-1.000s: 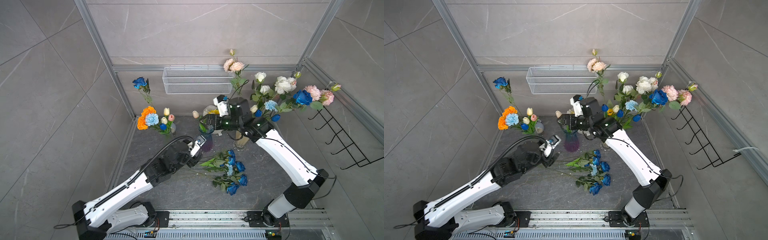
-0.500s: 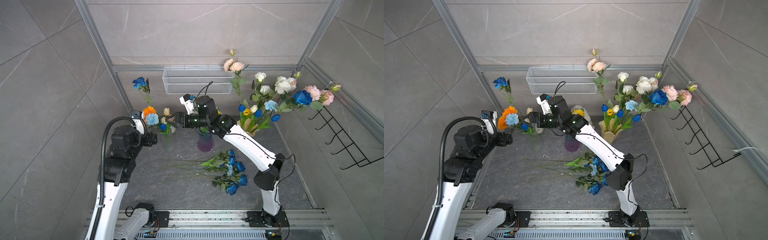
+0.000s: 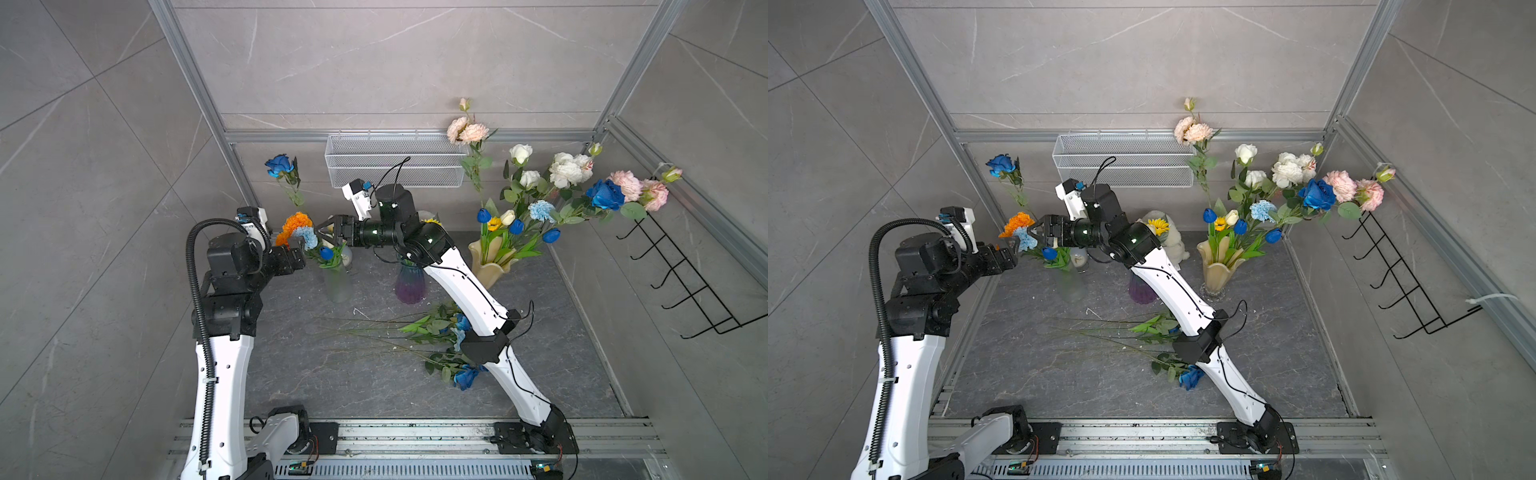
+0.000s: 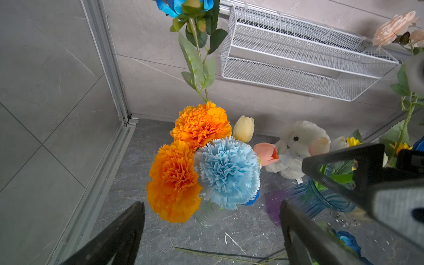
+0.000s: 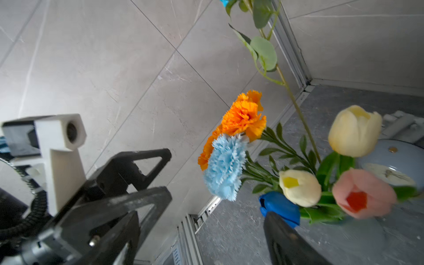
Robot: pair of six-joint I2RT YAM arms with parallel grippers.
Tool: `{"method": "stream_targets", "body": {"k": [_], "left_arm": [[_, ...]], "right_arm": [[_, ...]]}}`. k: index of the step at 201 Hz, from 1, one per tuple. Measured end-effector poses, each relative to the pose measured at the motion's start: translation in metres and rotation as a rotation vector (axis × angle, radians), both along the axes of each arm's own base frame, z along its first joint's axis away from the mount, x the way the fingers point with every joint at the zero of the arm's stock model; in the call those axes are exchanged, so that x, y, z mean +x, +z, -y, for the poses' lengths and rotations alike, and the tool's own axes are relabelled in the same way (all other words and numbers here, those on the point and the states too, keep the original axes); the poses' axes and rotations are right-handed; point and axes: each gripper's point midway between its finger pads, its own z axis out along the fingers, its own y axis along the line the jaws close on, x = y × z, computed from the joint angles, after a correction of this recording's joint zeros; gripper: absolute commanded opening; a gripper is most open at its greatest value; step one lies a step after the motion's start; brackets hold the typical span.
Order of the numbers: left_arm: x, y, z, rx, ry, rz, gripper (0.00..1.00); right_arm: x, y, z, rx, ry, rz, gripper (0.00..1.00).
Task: Pick out blue flowers from the vase
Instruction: Pick up the flower from the vase.
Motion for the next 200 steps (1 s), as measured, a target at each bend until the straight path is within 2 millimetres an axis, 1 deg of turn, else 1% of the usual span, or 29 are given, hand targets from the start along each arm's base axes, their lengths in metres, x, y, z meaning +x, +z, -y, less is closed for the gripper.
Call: {"method": "stream_targets", "body": {"k": [16,30,42,61,84,101,113,127,147,164,180,200], "left_arm": [[0.002,-0.001,-0.002,-0.032,-0.004,-0.007,0.93],[0.006,-0.001,-0.001,-0.056,-0.016,-0.016,0.93],[0.010,-0.003,0.001,-0.075,-0.025,-0.027,0.93],[0.015,-0.009,0.001,-0.089,-0.028,-0.047,0.92],[0.018,-0.011,0.002,-0.098,-0.039,-0.055,0.93],[0.018,-0.010,0.003,-0.100,-0.043,-0.055,0.92],[0.018,-0.010,0.003,-0.102,-0.045,-0.055,0.92],[0.018,-0.010,0.004,-0.105,-0.045,-0.055,0.92],[0.018,-0.010,0.004,-0.108,-0.044,-0.055,0.91],[0.018,-0.009,0.004,-0.110,-0.044,-0.053,0.91],[0.019,-0.009,0.003,-0.109,-0.042,-0.048,0.91],[0.020,-0.009,0.002,-0.106,-0.036,-0.044,0.91]], "right_arm": [[-0.001,-0.015,0.001,-0.065,-0.020,0.007,0.79],[-0.001,-0.031,0.002,-0.132,-0.034,0.011,0.78],[-0.002,-0.047,0.002,-0.193,-0.045,0.012,0.74],[-0.006,-0.073,0.006,-0.299,-0.058,0.017,0.63],[-0.013,-0.102,0.016,-0.429,-0.072,0.048,0.62],[-0.018,-0.117,0.024,-0.490,-0.078,0.093,0.60],[-0.019,-0.122,0.028,-0.509,-0.086,0.131,0.59],[-0.017,-0.123,0.029,-0.503,-0.095,0.182,0.58],[-0.008,-0.122,0.023,-0.464,-0.111,0.254,0.56],[-0.002,-0.121,0.016,-0.426,-0.125,0.301,0.51],[0.005,-0.116,0.010,-0.394,-0.142,0.337,0.49],[0.013,-0.102,0.004,-0.337,-0.174,0.383,0.48]]}}
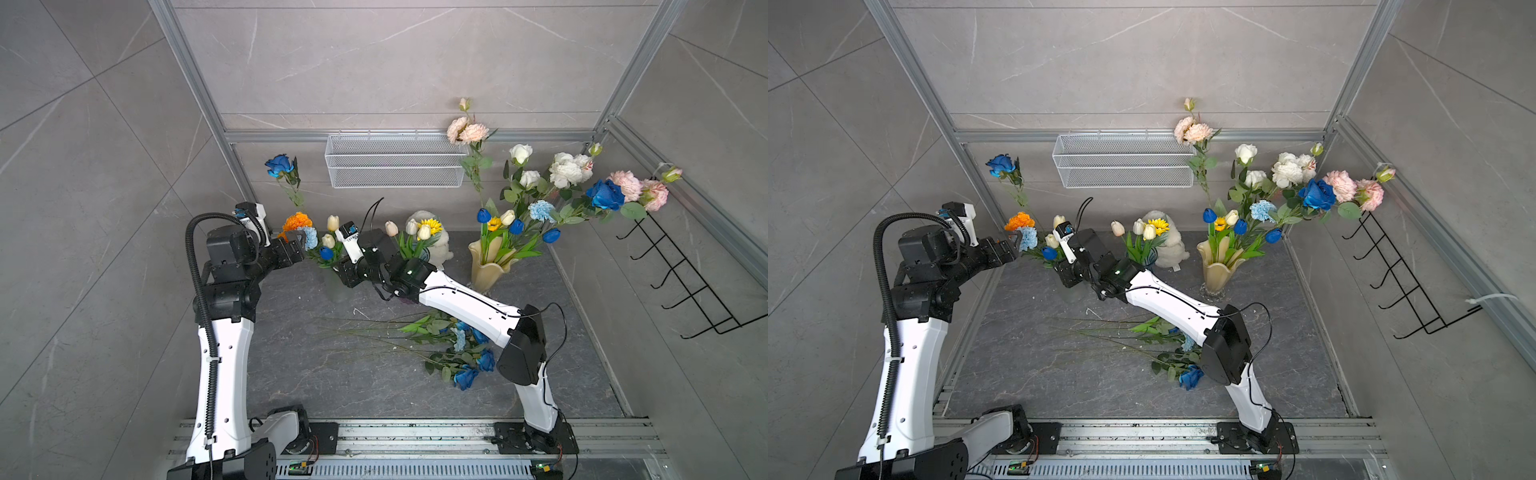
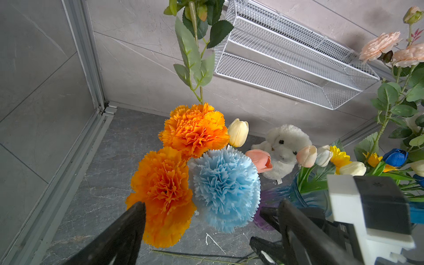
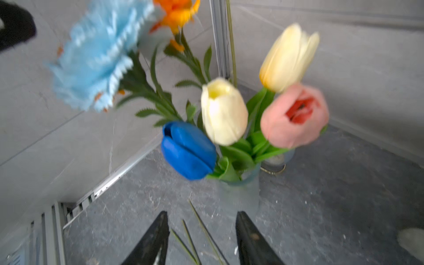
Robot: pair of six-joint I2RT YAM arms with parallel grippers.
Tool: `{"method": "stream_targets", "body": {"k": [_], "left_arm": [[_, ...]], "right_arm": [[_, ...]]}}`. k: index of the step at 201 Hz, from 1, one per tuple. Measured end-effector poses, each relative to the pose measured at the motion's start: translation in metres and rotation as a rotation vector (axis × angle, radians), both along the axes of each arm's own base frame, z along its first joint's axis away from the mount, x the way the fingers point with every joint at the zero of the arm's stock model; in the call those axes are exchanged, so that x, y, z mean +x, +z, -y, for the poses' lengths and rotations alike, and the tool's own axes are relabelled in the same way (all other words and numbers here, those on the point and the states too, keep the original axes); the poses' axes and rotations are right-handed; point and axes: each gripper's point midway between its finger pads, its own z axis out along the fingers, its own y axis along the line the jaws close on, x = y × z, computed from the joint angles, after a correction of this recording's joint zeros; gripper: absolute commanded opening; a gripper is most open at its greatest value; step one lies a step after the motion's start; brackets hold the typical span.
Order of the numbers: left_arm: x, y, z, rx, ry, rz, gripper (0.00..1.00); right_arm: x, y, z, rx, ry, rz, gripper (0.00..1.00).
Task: Pick out blue flowers from the vase
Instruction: Pick up the flower from the vase.
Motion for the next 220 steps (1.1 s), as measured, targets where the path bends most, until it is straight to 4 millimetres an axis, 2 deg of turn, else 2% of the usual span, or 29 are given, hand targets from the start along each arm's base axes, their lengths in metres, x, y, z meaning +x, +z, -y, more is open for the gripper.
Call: {"method": "stream_targets", "body": {"k": [22,35,86,126,153,187,220], "left_arm": [[0.000,0.000,-0.002,0.000,0.005,0.000,0.91],[0.002,0.001,-0.005,-0.001,0.012,0.000,0.91],[0.014,0.012,-0.038,-0.057,0.083,0.008,0.91],[0.031,0.031,-0.054,-0.104,0.089,0.055,0.90],[0.053,0.020,-0.061,-0.164,0.085,0.036,0.90],[0.084,-0.010,-0.070,-0.239,0.090,-0.019,0.88],[0.105,-0.037,-0.077,-0.278,0.103,-0.060,0.88]], "right_arm": [[0.008,0.009,-0.006,0.049,-0.017,0.043,0.46],[0.012,0.008,-0.010,0.062,-0.024,0.055,0.44],[0.017,-0.026,-0.026,0.030,-0.039,0.058,0.44],[0.017,-0.028,-0.030,0.024,-0.058,0.075,0.44],[0.024,-0.024,-0.030,0.040,-0.086,0.098,0.40],[0.030,-0.025,-0.030,0.045,-0.112,0.115,0.36],[0.034,-0.032,-0.031,0.031,-0.128,0.121,0.30]]}}
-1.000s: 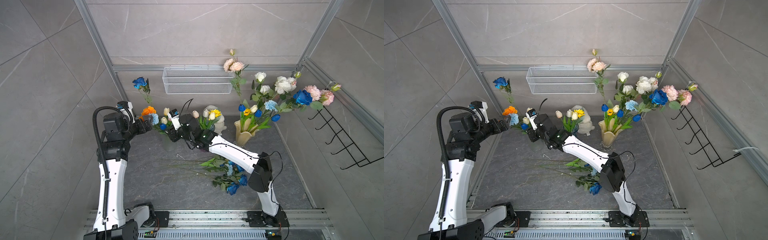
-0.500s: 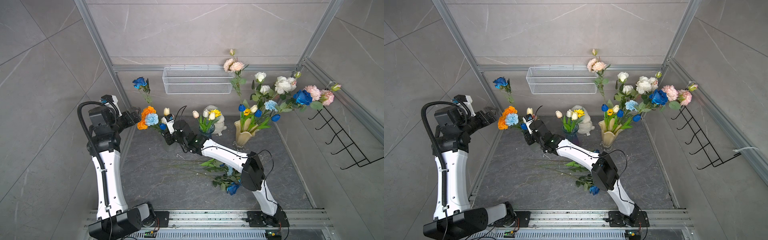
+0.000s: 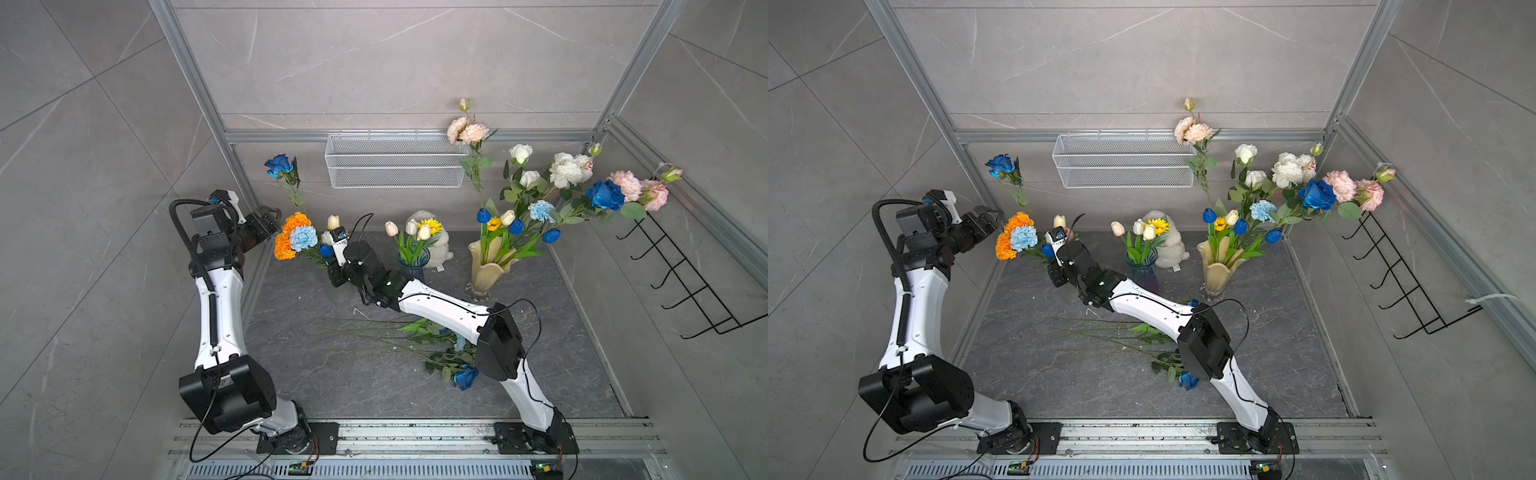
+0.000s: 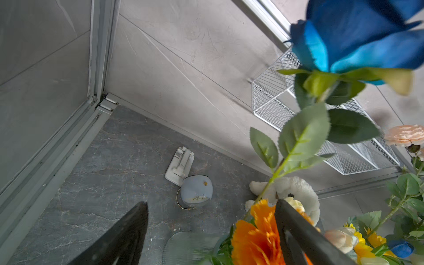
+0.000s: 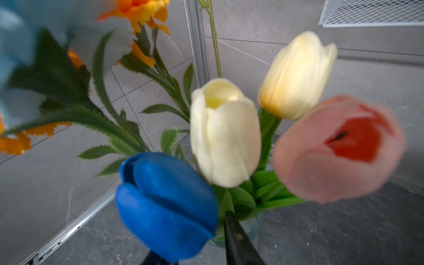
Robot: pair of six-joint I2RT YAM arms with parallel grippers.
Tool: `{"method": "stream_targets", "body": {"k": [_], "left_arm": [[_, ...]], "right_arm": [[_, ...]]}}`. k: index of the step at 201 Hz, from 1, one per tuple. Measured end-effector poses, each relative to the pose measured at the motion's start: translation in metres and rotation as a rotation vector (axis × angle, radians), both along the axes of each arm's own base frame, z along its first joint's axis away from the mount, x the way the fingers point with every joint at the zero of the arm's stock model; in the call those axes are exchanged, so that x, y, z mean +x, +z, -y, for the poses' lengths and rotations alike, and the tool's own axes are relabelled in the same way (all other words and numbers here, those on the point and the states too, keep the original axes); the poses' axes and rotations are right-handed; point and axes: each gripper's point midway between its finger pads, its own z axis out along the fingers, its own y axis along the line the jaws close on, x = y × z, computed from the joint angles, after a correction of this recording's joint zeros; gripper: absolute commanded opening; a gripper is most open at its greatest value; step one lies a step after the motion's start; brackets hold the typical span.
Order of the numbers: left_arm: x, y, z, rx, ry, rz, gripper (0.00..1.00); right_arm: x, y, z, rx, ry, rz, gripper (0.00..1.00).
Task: Pick out blue flowers from the vase
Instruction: Pick up the flower from the vase.
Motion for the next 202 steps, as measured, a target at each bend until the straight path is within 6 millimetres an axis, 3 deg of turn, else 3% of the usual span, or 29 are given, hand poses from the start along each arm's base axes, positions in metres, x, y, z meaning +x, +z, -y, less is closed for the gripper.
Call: {"method": "stream_targets", "body": {"k": [65,107,128,202], "left_arm": [[0.013,-0.049,0.000,-0.054,-0.017,-0.063,0.87],[0.009,-0.083,0.013,-0.121,-0.078,-0.113,0.87],[0.006,-0.094,0.021,-0.172,-0.113,-0.122,0.87],[0.001,-0.096,0.043,-0.307,-0.214,-0.108,0.85]], "right_arm": [[0.003,0.000,0.002,-0.013,-0.015,0.016,0.13],[0.006,0.003,0.004,-0.010,-0.035,0.033,0.00],[0.008,0.004,0.005,-0.007,-0.042,0.037,0.00],[0.006,0.006,0.010,-0.009,-0.045,0.052,0.00]]}}
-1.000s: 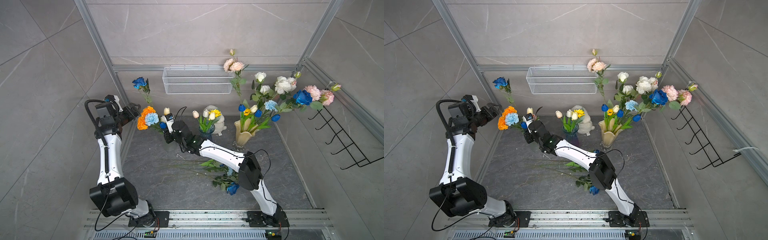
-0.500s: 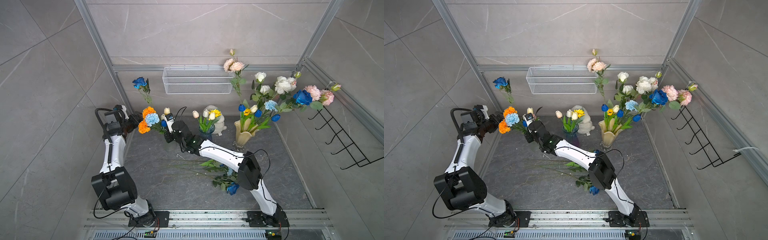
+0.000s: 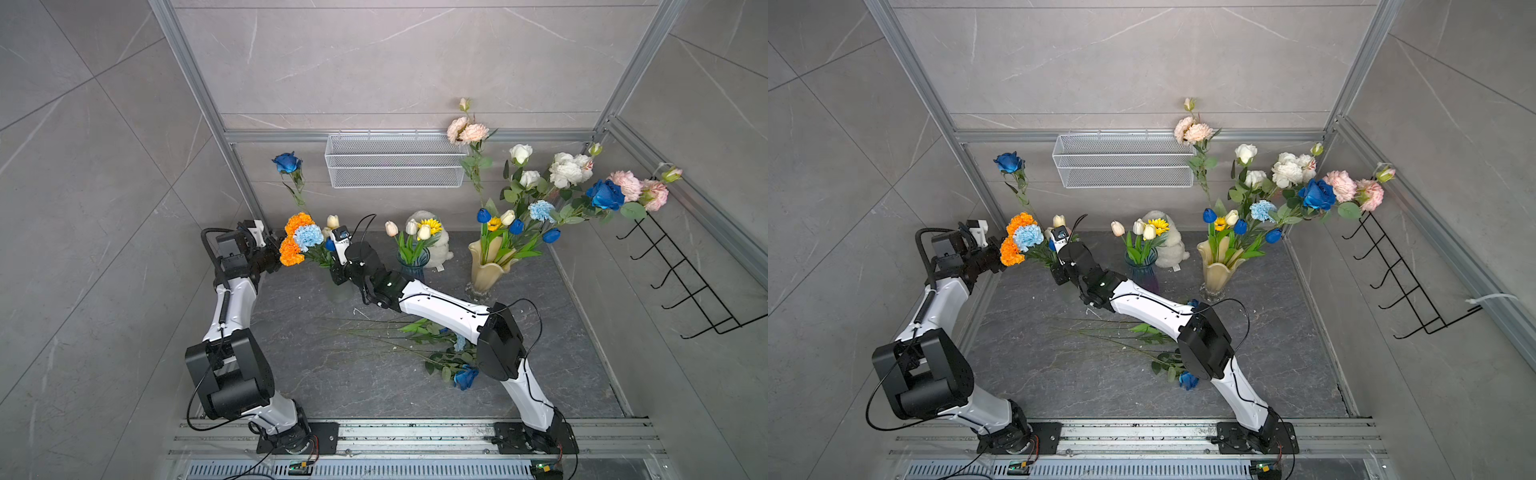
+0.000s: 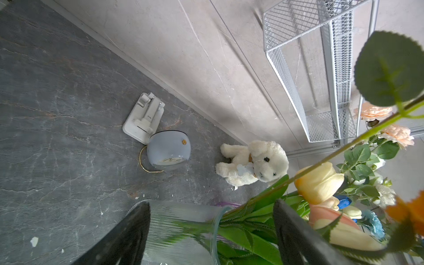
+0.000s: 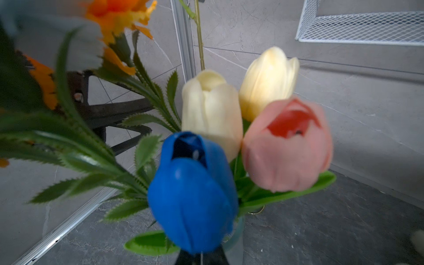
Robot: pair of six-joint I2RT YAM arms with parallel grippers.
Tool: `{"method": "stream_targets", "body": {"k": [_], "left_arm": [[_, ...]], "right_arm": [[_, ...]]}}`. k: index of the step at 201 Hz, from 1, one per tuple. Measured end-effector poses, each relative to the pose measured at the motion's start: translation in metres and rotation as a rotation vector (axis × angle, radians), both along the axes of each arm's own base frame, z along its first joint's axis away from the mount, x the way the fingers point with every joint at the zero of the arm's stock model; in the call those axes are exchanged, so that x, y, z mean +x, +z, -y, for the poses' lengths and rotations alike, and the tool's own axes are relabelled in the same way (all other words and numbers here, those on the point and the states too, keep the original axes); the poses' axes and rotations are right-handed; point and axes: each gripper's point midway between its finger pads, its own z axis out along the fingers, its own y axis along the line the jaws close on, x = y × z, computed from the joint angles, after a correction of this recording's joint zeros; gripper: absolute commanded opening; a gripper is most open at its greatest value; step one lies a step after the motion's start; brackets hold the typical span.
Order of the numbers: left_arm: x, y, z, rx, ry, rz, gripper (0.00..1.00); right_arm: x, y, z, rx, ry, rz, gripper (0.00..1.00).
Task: Pick out blue flowers from the vase
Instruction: Pick up the flower from the vase, then place the flower at the center of the board.
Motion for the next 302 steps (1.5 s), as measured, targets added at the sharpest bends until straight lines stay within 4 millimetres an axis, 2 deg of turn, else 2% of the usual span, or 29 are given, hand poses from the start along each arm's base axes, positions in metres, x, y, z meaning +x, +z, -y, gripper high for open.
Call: {"method": "stream_targets", "body": {"k": [33,74,113,166,193,214,233,246,266,286,302], "left_arm": [[-0.009,-0.018,0.009,-0.055,-0.036,-0.044,0.84],[-0.018,-0.037,0.014,-0.078,-0.044,-0.085,0.83],[-0.018,-0.031,0.015,-0.090,-0.050,-0.068,0.83],[-0.020,-0.025,0.016,-0.080,-0.055,-0.050,0.83],[-0.026,-0.019,0.017,-0.055,-0.061,-0.037,0.83],[-0.031,-0.017,0.017,-0.023,-0.063,-0.040,0.83],[-0.033,-0.011,0.014,0.026,-0.055,-0.038,0.83],[-0.034,-0.002,0.010,0.065,-0.041,-0.023,0.83],[-0.040,0.014,0.004,0.119,-0.010,-0.002,0.83],[-0.046,0.034,-0.003,0.184,0.034,0.026,0.83],[-0.052,0.053,-0.008,0.239,0.068,0.052,0.84]], "right_arm": [[-0.004,0.020,0.007,-0.004,0.002,0.039,0.00],[-0.020,0.067,0.014,0.020,0.013,0.117,0.00],[-0.037,0.106,0.021,0.045,0.022,0.181,0.00],[-0.044,0.120,0.028,0.044,0.022,0.208,0.00],[-0.056,0.144,0.038,0.065,0.026,0.237,0.00],[-0.072,0.176,0.057,0.113,0.024,0.270,0.00],[-0.089,0.215,0.084,0.180,0.011,0.309,0.00],[-0.099,0.240,0.105,0.232,-0.003,0.339,0.00],[-0.114,0.266,0.136,0.293,-0.027,0.366,0.00],[-0.123,0.271,0.161,0.338,-0.060,0.356,0.00],[-0.127,0.260,0.177,0.358,-0.088,0.315,0.00]]}}
